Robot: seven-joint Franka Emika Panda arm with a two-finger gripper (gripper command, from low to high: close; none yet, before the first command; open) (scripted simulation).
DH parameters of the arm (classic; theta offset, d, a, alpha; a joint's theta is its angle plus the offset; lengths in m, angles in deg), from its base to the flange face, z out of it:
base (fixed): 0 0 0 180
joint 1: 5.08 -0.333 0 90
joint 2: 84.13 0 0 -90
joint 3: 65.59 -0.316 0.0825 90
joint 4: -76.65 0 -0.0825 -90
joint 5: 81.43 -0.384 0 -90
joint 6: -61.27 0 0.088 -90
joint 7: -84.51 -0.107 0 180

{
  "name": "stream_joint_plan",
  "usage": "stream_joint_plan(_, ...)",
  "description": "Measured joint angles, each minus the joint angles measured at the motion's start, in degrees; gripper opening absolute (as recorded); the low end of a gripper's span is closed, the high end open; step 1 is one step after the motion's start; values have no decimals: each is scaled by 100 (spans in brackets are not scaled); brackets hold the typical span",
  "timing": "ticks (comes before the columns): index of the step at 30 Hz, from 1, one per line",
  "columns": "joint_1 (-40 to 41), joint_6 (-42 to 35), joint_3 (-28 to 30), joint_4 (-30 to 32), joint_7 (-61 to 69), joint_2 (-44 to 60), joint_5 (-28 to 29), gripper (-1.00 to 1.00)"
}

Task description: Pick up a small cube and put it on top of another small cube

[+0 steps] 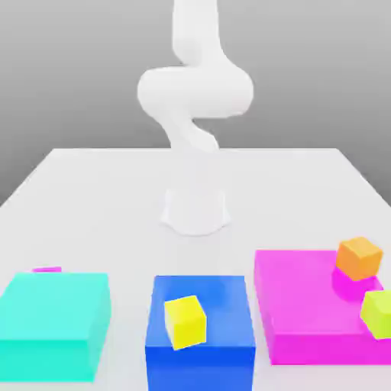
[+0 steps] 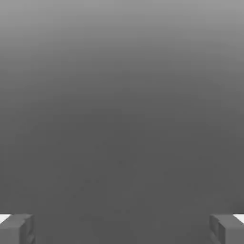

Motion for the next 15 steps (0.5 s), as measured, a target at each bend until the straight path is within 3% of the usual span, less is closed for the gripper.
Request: stream_joint_plan(15, -425, 1493, 2718, 1232, 3837, 3104, -1224, 0)
